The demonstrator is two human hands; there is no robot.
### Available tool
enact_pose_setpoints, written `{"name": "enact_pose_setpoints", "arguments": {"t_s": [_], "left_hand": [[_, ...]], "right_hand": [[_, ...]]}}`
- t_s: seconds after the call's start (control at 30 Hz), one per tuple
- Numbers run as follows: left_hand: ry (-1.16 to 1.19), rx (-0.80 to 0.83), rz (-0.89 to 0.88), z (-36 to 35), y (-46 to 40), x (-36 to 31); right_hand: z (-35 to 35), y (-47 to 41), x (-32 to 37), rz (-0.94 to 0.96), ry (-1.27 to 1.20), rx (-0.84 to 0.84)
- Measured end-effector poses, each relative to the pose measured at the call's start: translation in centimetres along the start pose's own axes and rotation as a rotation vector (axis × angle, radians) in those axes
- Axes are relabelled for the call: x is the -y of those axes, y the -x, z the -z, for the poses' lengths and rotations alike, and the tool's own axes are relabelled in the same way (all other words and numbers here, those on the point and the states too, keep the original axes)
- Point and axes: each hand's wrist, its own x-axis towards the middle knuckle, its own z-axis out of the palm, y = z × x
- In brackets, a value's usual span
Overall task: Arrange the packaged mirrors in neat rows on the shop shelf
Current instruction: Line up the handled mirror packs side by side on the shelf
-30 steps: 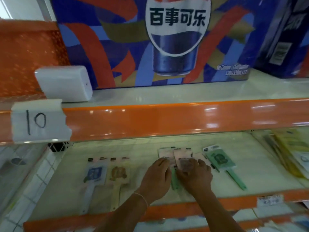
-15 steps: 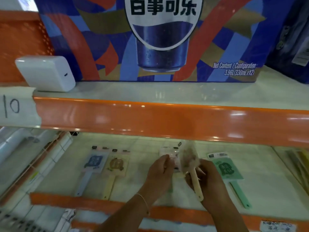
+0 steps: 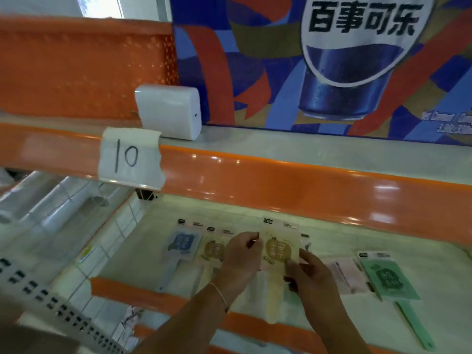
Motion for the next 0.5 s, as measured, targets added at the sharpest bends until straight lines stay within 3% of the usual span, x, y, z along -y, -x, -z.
{"name": "enact_pose_setpoints", "arguments": {"t_s": [0.17,0.37,0.5], "left_hand": [[-0.271,0.001,-0.077,5.2,-1.9,1.9],[-0.419,-0.181,-0.263,13.7,-4.4,5.7],[-0.462,-0.202,-0.263,17.5,-6.0,9.3]], "right_hand": [[-4.0,-0.7,-0.1,-0.017,0.026,-0.005],[-8.9,-2.5,-2.2,-0.061,0.200,-0.072],[-11.8,-3.5,-3.8,0.009,0.367,-0.103]]}}
